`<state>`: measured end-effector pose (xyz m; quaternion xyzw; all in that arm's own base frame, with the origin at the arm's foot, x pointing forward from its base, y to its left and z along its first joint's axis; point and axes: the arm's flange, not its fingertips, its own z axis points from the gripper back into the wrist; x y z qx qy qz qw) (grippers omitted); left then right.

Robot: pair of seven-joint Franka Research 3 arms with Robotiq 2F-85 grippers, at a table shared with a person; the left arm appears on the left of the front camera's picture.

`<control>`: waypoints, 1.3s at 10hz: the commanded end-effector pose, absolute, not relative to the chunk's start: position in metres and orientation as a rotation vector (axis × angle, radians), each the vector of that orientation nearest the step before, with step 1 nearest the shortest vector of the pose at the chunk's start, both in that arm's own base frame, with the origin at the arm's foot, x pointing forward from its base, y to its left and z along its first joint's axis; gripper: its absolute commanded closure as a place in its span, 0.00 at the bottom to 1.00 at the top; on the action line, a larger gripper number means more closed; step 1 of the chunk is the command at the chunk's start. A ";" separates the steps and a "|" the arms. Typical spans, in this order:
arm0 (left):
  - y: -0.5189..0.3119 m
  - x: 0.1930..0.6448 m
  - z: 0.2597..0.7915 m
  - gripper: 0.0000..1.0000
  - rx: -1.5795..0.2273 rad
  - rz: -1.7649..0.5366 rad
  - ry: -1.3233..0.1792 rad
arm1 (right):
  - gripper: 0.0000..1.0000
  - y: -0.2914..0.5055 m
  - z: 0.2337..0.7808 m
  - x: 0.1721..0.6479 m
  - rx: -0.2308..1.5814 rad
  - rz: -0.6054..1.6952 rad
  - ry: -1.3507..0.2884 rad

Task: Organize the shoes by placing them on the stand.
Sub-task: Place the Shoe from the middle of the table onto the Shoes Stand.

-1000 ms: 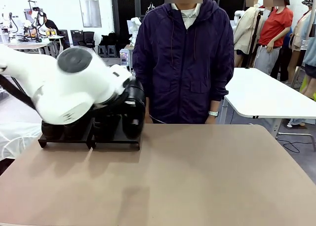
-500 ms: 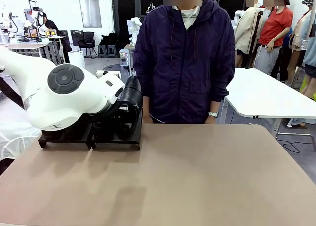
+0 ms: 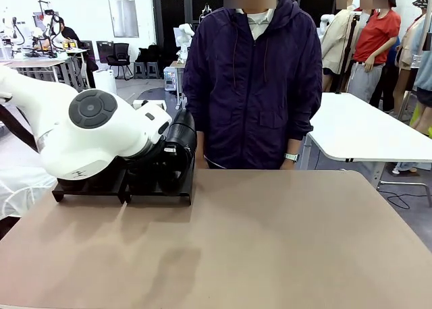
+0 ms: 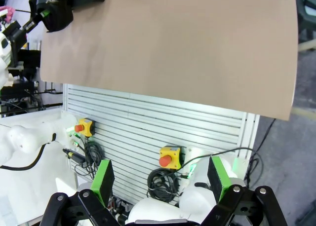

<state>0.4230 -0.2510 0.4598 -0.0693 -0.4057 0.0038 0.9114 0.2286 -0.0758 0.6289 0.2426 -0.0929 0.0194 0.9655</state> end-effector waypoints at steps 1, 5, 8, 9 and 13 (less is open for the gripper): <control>-0.231 0.465 0.475 1.00 -0.176 0.064 -0.774 | 0.00 -0.076 0.632 0.230 0.516 0.064 -0.195; -0.222 0.528 0.457 1.00 -0.183 0.028 -0.710 | 0.00 -0.076 0.632 0.230 0.516 0.064 -0.195; -0.215 0.552 0.446 1.00 -0.161 0.024 -0.708 | 0.00 -0.076 0.632 0.230 0.516 0.064 -0.195; -0.214 0.557 0.443 1.00 -0.150 0.034 -0.699 | 0.00 -0.076 0.632 0.230 0.516 0.064 -0.195; -0.218 0.571 0.436 1.00 -0.152 0.023 -0.660 | 0.00 -0.076 0.632 0.230 0.516 0.064 -0.195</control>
